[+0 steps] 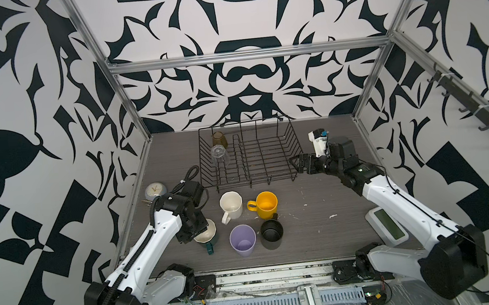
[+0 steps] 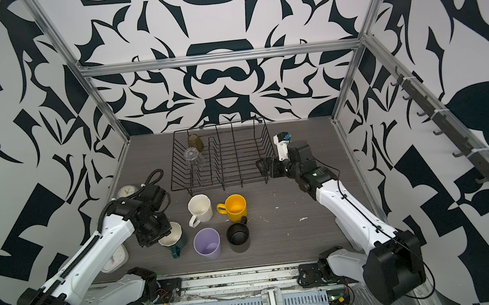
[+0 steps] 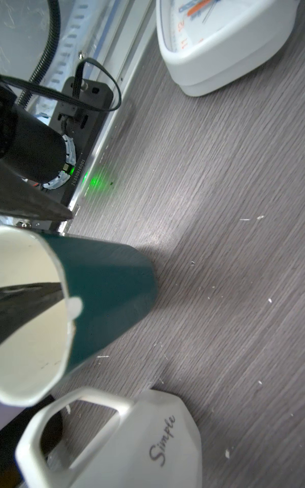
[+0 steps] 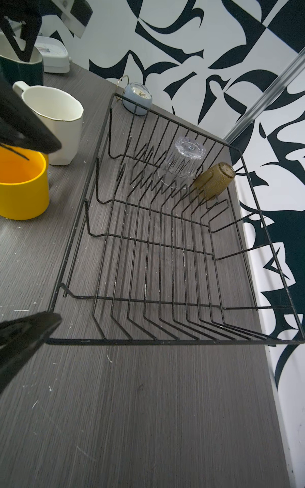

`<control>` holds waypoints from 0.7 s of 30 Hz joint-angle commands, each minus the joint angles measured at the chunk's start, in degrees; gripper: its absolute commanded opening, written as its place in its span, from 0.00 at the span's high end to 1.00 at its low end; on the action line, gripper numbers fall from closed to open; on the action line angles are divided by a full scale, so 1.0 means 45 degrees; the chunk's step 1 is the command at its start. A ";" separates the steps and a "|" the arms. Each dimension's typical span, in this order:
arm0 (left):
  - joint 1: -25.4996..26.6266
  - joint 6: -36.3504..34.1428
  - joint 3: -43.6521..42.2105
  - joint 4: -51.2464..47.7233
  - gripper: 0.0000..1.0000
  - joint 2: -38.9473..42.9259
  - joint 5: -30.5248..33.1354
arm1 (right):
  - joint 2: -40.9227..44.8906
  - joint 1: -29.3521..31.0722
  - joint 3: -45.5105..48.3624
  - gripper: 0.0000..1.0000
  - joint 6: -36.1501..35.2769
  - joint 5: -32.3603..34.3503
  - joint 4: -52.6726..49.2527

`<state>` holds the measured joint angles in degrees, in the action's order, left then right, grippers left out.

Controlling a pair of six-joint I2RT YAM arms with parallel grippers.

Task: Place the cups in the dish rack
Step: 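Close the left gripper on the rim of the dark-green mug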

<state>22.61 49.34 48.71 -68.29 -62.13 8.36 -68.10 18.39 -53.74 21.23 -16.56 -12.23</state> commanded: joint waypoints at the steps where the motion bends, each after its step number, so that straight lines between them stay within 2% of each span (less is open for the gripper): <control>1: 0.0311 0.0777 -0.0311 -0.0428 0.58 -0.0061 0.0276 | 0.0005 -0.0044 -0.0618 0.04 -0.0015 -0.0148 0.0415; 11: 0.0528 0.1053 -0.0785 0.0033 0.62 -0.0143 0.0207 | -0.0083 -0.0044 -0.0696 0.04 0.0002 -0.0188 0.0374; 21: 0.0659 0.1228 -0.0785 -0.0005 0.81 -0.0141 0.0422 | -0.0043 -0.0044 -0.0676 0.04 0.0017 -0.0188 0.0347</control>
<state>25.28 53.58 45.50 -66.78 -62.92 9.54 -68.69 18.39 -54.48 21.23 -16.95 -12.16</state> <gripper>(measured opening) 0.202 0.961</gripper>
